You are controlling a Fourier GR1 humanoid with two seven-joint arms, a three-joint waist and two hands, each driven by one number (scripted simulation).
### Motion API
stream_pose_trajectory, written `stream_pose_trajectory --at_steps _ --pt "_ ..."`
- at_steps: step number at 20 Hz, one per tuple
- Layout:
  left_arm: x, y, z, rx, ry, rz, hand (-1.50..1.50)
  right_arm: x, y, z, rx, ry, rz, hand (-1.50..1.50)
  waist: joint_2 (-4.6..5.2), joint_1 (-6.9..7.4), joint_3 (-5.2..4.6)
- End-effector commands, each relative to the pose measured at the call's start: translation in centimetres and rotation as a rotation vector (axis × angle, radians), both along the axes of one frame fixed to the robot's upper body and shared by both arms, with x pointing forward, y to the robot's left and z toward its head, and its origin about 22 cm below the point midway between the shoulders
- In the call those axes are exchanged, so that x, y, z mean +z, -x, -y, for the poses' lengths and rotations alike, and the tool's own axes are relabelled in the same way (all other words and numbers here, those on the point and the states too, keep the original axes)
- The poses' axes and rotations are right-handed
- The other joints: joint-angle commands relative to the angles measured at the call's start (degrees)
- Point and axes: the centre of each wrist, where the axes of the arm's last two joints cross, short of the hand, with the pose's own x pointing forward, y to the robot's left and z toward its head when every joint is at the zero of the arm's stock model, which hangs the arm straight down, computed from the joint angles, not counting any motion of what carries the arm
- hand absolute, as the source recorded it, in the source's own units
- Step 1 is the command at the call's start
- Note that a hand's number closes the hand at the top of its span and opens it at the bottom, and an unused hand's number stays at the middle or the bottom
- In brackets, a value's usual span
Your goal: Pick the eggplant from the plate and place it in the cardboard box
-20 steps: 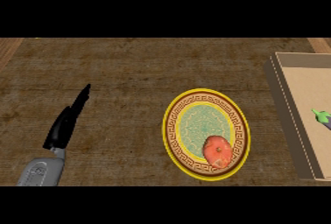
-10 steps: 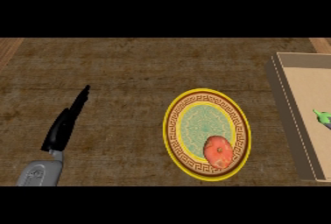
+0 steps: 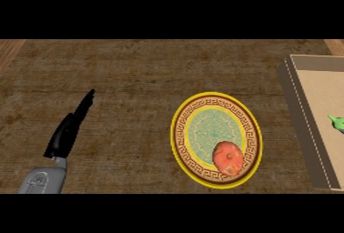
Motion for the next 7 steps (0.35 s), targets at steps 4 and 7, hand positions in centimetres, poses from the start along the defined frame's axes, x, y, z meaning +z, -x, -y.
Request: stream_pose_trajectory --at_steps 4,7 --pt "0.7 0.2 -0.9 0.002 -0.008 -0.002 0.00 1.2 3.4 2.1 -0.011 0.040 -0.001 -1.50 0.10 0.53 0.16" --pt "0.0 -1.0 -0.1 0.016 -0.005 0.001 0.00 0.2 3.8 2.0 0.006 0.041 -0.016 -1.50 0.25 0.03 0.14"
